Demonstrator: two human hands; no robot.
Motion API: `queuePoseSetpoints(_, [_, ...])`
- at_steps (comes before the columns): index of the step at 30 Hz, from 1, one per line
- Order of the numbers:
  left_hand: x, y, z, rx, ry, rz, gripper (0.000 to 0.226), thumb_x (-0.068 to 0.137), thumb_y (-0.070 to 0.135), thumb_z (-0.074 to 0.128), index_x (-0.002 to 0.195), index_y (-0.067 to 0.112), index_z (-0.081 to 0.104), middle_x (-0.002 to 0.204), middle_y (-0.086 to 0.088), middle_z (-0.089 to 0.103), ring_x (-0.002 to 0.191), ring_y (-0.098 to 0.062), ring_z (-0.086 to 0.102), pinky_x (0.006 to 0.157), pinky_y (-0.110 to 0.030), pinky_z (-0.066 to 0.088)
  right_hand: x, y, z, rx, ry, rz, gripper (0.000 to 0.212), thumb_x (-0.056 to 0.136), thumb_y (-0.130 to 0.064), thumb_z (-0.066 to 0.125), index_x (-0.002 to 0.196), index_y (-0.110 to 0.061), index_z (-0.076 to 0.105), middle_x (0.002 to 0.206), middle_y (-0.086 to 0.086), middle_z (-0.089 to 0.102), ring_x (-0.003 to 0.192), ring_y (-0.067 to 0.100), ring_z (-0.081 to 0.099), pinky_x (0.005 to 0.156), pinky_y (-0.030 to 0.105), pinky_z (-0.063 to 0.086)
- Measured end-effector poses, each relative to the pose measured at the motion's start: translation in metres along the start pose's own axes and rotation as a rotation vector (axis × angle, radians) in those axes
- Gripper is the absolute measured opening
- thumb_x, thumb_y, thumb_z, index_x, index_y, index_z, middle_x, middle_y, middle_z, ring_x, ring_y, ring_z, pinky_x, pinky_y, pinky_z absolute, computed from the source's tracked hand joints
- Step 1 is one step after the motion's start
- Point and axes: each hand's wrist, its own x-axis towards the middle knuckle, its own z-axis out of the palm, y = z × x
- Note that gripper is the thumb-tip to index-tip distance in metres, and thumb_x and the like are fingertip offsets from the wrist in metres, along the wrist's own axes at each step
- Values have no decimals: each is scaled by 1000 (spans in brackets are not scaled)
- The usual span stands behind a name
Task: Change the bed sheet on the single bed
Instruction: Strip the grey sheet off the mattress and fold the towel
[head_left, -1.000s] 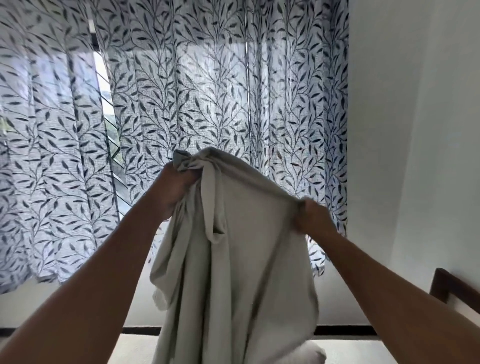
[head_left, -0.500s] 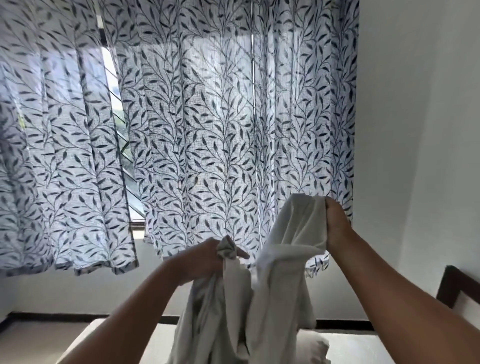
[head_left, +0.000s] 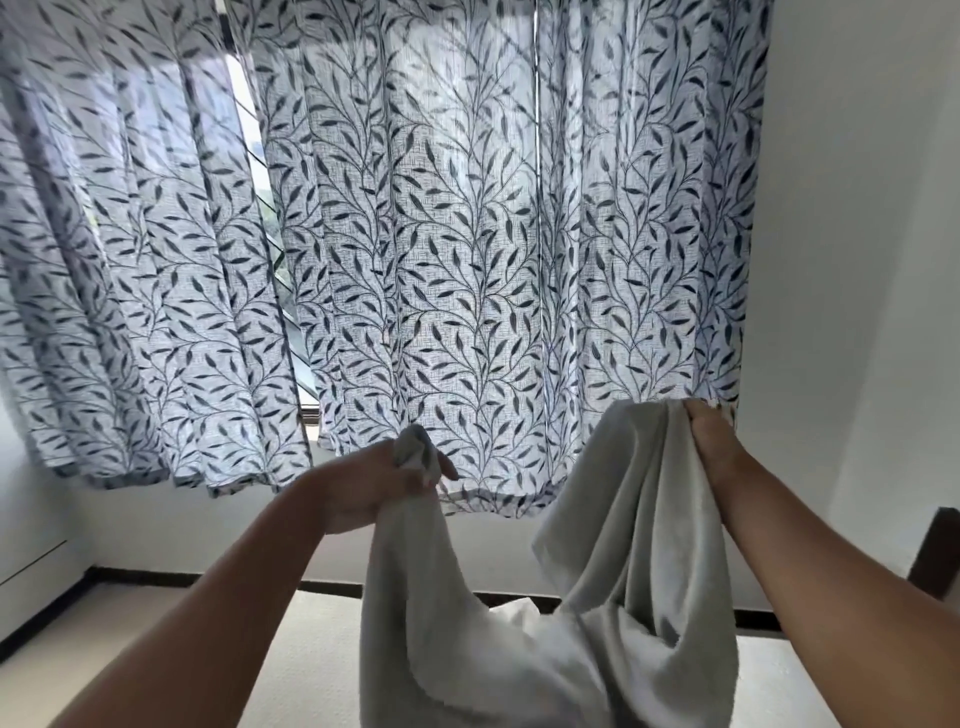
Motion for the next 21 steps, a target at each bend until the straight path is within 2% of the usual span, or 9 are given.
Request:
queuePoseSetpoints(4, [15, 1, 22, -121, 135, 50, 55, 65, 38, 93, 91, 8, 55, 88, -5, 68, 76, -16, 63, 68, -32, 58, -22, 12, 40, 191, -320, 183, 39, 92, -22, 54, 55, -14, 62, 50, 1, 53, 46, 15, 54, 49, 19, 46])
queuePoseSetpoints(6, [26, -5, 34, -130, 178, 103, 34, 78, 32, 83, 90, 12, 58, 92, -4, 69, 84, -16, 61, 71, -30, 57, -30, 22, 61, 210, -543, 228, 21, 68, -28, 81, 67, -10, 71, 62, 6, 61, 54, 18, 60, 57, 23, 50])
queuePoseSetpoints(8, [32, -15, 40, -94, 190, 136, 13, 87, 26, 72, 90, 15, 66, 106, -1, 71, 104, -15, 60, 81, -27, 54, -26, 35, 68, 178, -680, 246, 40, 49, -29, 93, 74, -9, 70, 73, 11, 60, 65, 23, 57, 65, 30, 47])
queuePoseSetpoints(11, [33, -36, 45, -153, 109, 40, 37, 91, 29, 69, 114, 1, 63, 139, -2, 59, 130, -20, 53, 101, -38, 48, -20, 49, 68, 147, -775, 285, 37, 53, -31, 89, 69, -8, 65, 68, 10, 54, 63, 23, 52, 65, 32, 42])
queuePoseSetpoints(13, [32, -51, 56, -153, 86, -31, 28, 88, 27, 72, 101, 2, 67, 116, -11, 66, 110, -28, 59, 96, -41, 47, -20, 57, 64, 129, -843, 326, 34, 59, -32, 84, 69, -8, 62, 66, 11, 52, 65, 25, 49, 66, 35, 39])
queuePoseSetpoints(15, [31, -61, 69, -88, 60, -71, 13, 95, 19, 66, 85, 11, 66, 91, -12, 62, 90, -25, 60, 84, -34, 51, -22, 64, 57, 100, -821, 373, 32, 59, -31, 83, 71, -8, 65, 66, 11, 57, 64, 27, 53, 69, 35, 42])
queuePoseSetpoints(17, [28, -69, 79, -60, 53, -67, 13, 100, 8, 58, 87, 7, 59, 81, -5, 62, 76, -15, 62, 70, -23, 54, -22, 69, 46, 73, -702, 428, 28, 58, -26, 80, 75, -7, 68, 68, 9, 63, 64, 24, 59, 69, 33, 48])
queuePoseSetpoints(20, [25, -75, 78, 19, 159, -29, 7, 94, 8, 66, 93, 1, 64, 80, -4, 64, 74, -12, 62, 66, -22, 52, -21, 74, 35, -175, -554, 438, 12, 81, -22, 59, 76, -11, 58, 72, 7, 56, 64, 21, 54, 65, 29, 50])
queuePoseSetpoints(21, [26, -77, 76, 57, 187, -7, 9, 92, 10, 69, 94, 2, 70, 83, -5, 66, 79, -13, 63, 69, -23, 52, -22, 76, 32, -308, -501, 421, 20, 89, -26, 56, 74, -13, 60, 74, 6, 54, 65, 20, 53, 64, 29, 49])
